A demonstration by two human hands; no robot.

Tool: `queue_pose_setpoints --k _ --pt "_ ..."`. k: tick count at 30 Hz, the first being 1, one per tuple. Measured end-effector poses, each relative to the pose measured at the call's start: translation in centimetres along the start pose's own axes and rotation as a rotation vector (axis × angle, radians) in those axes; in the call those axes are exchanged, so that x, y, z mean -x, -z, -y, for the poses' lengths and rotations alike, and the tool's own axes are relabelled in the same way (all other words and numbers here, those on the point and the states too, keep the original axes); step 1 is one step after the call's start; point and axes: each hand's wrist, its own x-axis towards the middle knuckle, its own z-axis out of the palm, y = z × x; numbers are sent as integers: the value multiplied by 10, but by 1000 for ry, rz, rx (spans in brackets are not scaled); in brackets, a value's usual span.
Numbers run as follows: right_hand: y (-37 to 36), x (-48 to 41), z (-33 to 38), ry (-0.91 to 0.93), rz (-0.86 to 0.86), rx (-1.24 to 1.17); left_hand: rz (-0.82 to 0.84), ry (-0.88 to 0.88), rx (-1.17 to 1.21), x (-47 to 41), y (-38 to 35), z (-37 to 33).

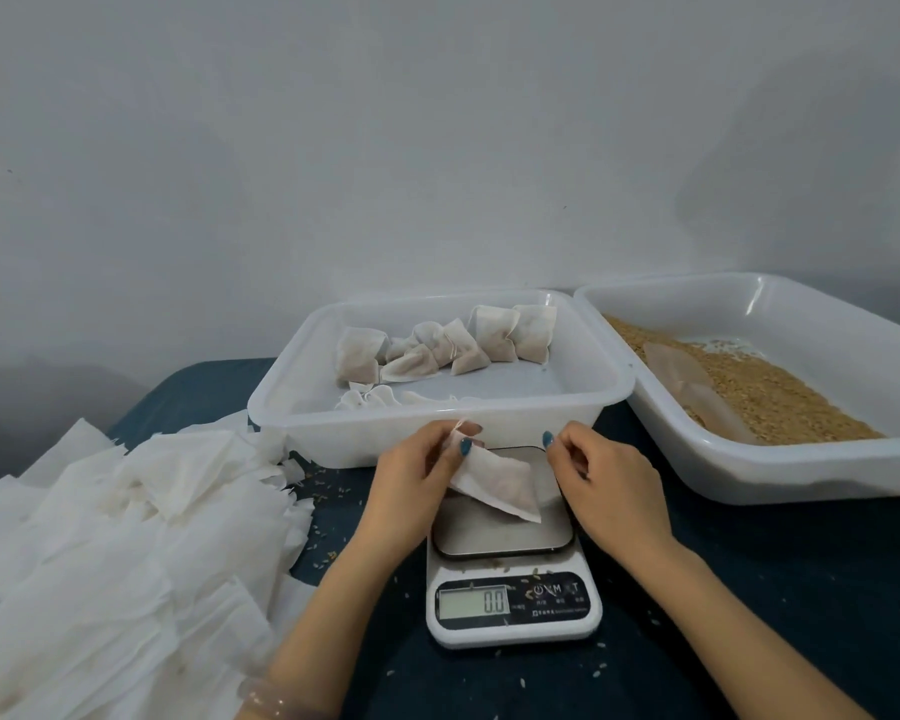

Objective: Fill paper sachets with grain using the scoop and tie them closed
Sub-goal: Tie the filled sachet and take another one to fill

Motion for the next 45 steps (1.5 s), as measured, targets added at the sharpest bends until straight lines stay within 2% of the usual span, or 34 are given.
queue_pose_setpoints --k 3,12,24,34,36,38,41,45 --pt "-2 1 -5 -55 7 -42 -45 -14 -38 4 6 2" --pt "-1 5 -7 -52 3 -2 -169 -28 -196 7 17 -1" --pt "-1 5 -7 -49 -8 2 -155 -41 -289 6 19 0" --pt "-1 5 -8 -40 -9 0 -92 -10 -502 11 9 -3" --pt "-1 5 -7 -38 -5 5 -76 -62 -534 12 6 -7" --pt "-1 5 -7 -38 -9 11 -50 -188 -554 14 4 -14" --pt "-1 4 -8 -46 -15 23 -105 -365 -560 19 0 -28" --pt "0 3 -8 -52 -31 17 -183 -408 -480 13 -6 -41"
